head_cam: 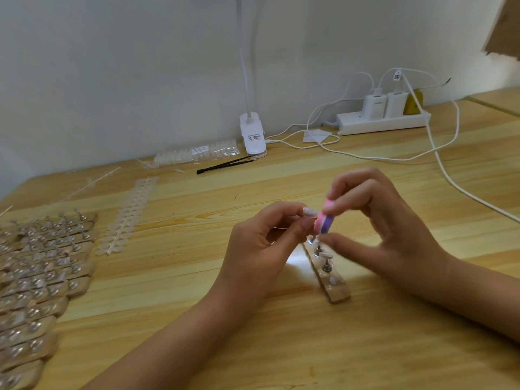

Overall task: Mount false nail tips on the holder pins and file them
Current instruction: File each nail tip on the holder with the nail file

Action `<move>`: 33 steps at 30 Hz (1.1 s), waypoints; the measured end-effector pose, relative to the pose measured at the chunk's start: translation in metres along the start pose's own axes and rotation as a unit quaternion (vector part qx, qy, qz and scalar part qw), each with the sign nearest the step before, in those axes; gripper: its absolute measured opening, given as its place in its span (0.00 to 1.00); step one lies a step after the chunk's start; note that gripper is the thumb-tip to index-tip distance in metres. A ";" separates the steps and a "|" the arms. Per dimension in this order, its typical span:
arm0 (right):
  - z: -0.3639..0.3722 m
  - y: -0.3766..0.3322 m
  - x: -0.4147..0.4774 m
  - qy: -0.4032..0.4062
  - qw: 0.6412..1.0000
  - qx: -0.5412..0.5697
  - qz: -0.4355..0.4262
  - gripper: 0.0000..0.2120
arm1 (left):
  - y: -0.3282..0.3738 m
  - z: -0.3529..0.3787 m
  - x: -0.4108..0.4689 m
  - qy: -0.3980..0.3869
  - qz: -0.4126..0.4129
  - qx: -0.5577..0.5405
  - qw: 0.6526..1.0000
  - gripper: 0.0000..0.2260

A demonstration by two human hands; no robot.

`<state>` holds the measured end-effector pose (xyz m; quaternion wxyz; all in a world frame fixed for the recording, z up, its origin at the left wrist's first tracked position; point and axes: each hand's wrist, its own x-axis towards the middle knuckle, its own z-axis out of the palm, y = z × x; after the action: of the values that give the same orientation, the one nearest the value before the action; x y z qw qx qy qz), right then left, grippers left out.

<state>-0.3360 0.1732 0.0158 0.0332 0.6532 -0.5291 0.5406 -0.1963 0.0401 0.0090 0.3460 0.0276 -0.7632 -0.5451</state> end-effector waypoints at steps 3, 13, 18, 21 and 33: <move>-0.001 0.001 0.001 0.006 1.000 0.007 0.014 0.12 | 0.000 0.000 0.000 0.001 0.002 0.002 1.000 0.06; 0.002 0.001 0.000 -0.014 1.000 -0.004 0.000 0.12 | 0.003 0.000 0.000 -0.001 -0.002 -0.007 1.000 0.06; 0.001 0.000 0.000 -0.017 1.000 -0.006 0.002 0.12 | 0.001 0.000 0.001 0.000 -0.001 -0.003 1.000 0.04; 0.000 0.000 0.002 -0.003 1.000 -0.003 0.021 0.12 | 0.002 0.000 0.001 0.001 -0.003 -0.005 1.000 0.04; -0.016 0.025 0.008 0.094 0.968 0.108 0.208 0.14 | -0.001 0.002 0.002 -0.036 -0.013 -0.022 0.999 0.07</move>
<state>-0.3666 0.1665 0.0153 -0.1014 0.4750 -0.5861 0.6485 -0.1988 0.0408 0.0088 0.3121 0.0101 -0.7625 -0.5666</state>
